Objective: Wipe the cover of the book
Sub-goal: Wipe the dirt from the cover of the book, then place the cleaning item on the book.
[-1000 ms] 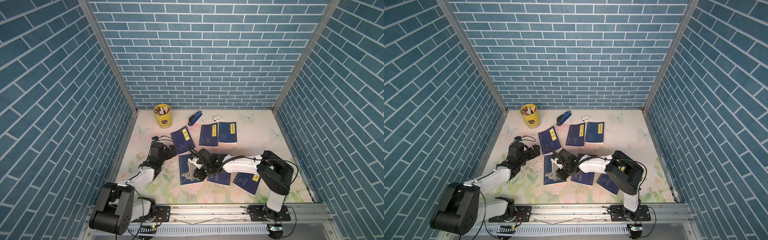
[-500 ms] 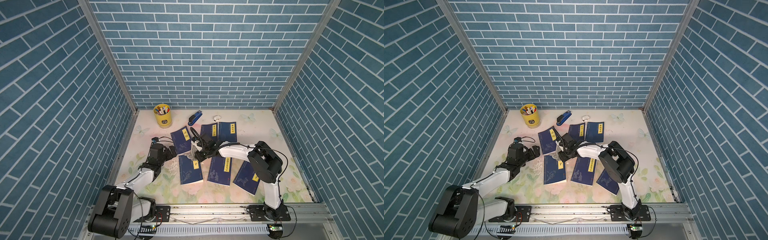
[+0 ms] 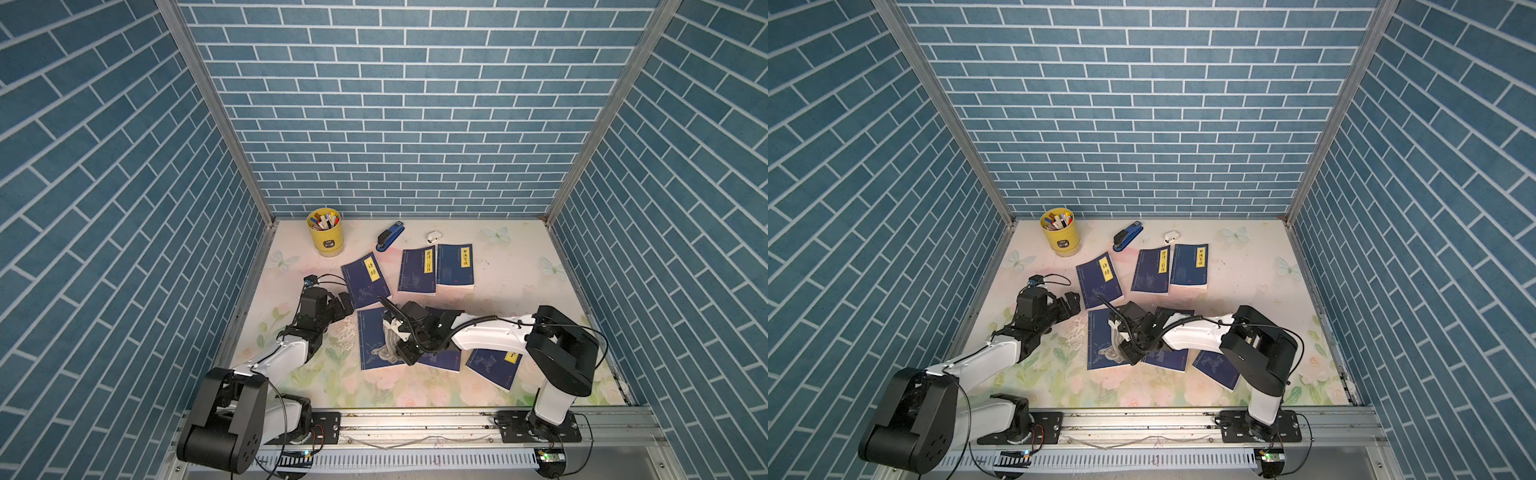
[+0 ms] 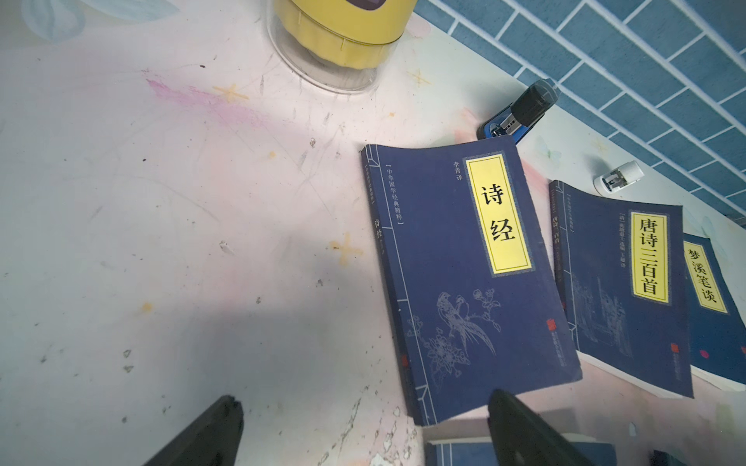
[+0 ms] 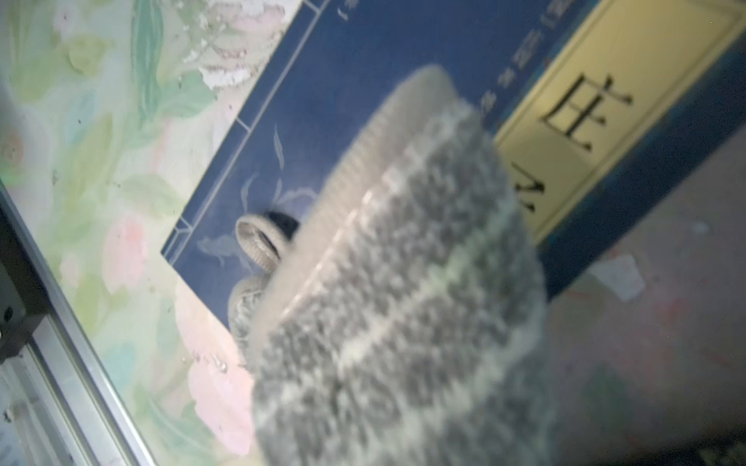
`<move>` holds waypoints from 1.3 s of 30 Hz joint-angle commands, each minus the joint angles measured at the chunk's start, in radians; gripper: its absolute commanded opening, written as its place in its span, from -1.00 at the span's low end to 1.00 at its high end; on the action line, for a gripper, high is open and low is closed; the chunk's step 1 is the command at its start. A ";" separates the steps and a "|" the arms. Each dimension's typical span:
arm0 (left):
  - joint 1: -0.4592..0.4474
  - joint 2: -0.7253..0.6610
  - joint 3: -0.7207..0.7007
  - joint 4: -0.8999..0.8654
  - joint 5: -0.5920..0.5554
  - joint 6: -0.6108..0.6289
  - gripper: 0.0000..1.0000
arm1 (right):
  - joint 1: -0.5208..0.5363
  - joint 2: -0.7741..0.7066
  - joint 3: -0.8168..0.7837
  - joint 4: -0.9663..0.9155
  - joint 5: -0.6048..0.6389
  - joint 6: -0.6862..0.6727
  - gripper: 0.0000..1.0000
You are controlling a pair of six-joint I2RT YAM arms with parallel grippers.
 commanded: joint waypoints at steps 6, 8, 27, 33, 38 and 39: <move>0.004 -0.027 -0.019 -0.008 0.010 0.004 1.00 | -0.115 -0.118 -0.008 -0.256 0.085 -0.006 -1.00; 0.005 -0.032 -0.022 -0.013 0.012 0.006 1.00 | -0.184 -0.152 -0.013 -0.264 0.127 0.010 -1.00; 0.001 -0.003 -0.057 0.024 0.123 0.003 0.94 | -0.344 -0.079 0.133 -0.397 0.379 0.060 0.13; -0.006 -0.014 -0.067 0.023 0.130 -0.003 0.93 | -0.343 -0.137 0.237 -0.460 0.381 0.039 0.64; -0.039 0.008 -0.079 0.054 0.127 -0.031 0.91 | -0.343 -0.135 0.290 -0.492 0.381 0.020 0.67; -0.051 0.013 -0.078 0.054 0.124 -0.034 0.91 | -0.344 -0.132 0.296 -0.493 0.376 0.020 0.67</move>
